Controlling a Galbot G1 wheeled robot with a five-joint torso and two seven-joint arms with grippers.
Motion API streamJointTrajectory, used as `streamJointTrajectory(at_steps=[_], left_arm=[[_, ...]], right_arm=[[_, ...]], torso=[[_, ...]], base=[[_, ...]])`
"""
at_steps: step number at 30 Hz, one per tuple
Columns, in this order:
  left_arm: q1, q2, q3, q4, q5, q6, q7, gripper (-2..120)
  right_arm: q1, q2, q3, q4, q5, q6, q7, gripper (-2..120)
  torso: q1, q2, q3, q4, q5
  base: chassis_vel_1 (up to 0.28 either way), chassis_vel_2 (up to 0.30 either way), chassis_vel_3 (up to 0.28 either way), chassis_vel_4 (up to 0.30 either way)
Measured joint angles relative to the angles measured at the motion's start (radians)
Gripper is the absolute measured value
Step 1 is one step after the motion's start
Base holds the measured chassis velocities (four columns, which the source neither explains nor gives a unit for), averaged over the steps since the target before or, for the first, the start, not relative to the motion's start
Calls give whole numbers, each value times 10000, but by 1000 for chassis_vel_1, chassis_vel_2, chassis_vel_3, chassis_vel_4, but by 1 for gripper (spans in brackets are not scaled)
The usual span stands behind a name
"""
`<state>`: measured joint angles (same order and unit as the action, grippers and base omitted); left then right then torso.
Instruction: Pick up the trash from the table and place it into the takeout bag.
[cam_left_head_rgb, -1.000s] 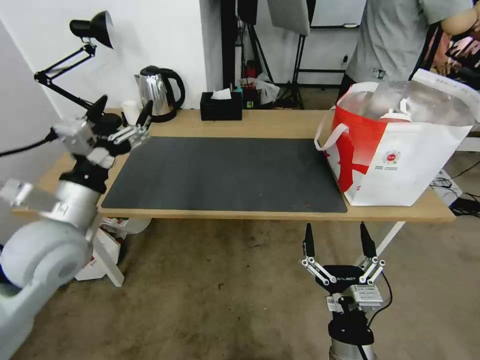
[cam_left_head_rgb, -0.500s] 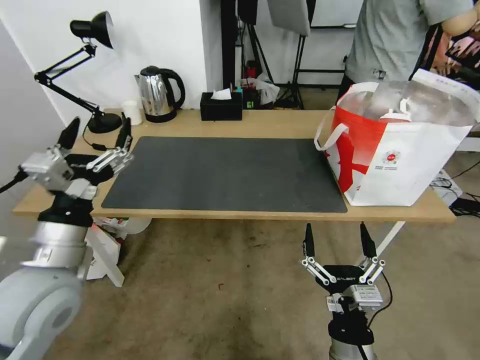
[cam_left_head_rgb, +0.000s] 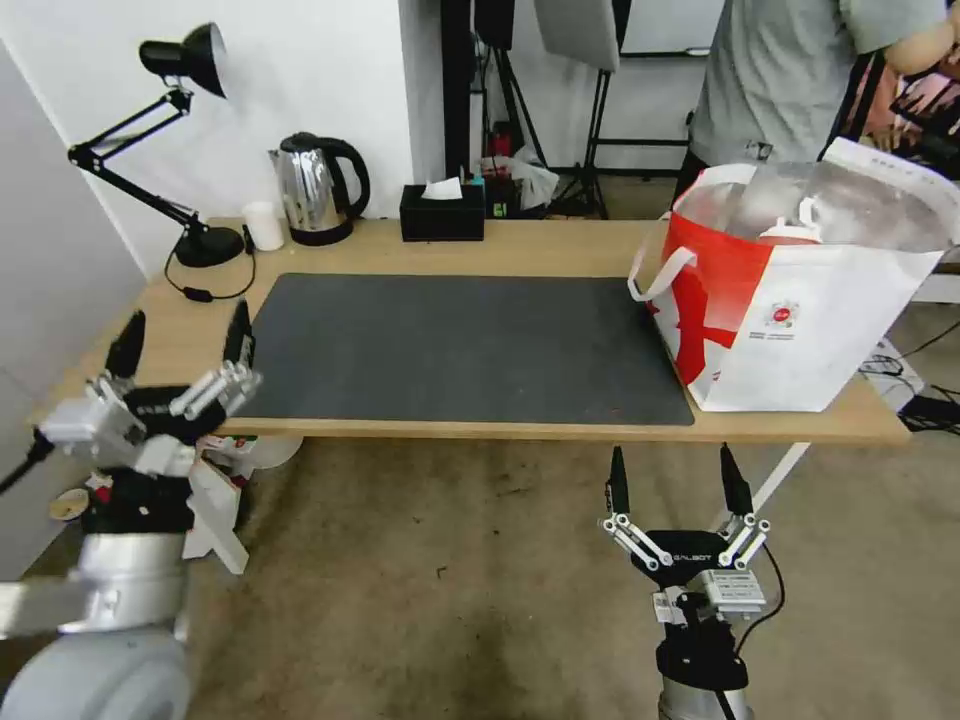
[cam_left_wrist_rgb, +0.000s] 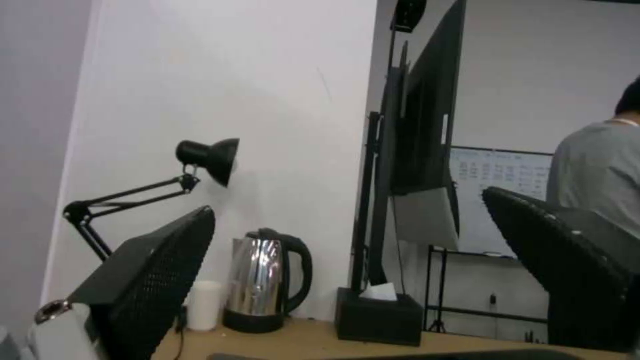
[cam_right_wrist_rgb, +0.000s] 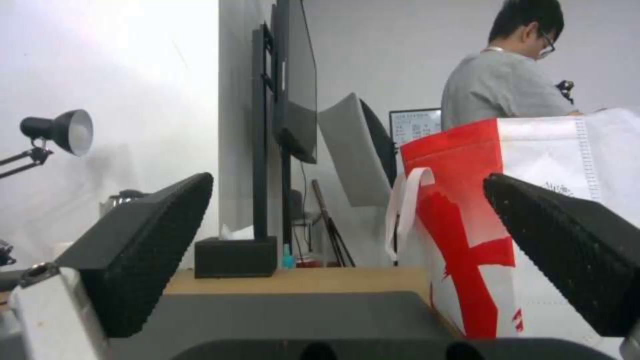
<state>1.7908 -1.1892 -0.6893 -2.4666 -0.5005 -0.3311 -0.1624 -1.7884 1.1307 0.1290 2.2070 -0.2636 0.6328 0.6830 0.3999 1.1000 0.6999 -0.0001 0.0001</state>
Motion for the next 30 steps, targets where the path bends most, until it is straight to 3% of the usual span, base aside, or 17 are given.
streamJointTrajectory(at_steps=[16, 30], left_arm=[[741, -1110, 1093, 866, 2034, -1562, 51, 100], [919, -1280, 1512, 1710, 2570, -2465, 202, 100]], right_arm=[[0, 0, 0, 0, 0, 0, 0, 100], [0, 0, 0, 0, 0, 0, 0, 100]], torso=[[0, 0, 0, 1, -1], [1, 0, 0, 1, -2]], base=[[0, 0, 0, 0], [0, 0, 0, 0]])
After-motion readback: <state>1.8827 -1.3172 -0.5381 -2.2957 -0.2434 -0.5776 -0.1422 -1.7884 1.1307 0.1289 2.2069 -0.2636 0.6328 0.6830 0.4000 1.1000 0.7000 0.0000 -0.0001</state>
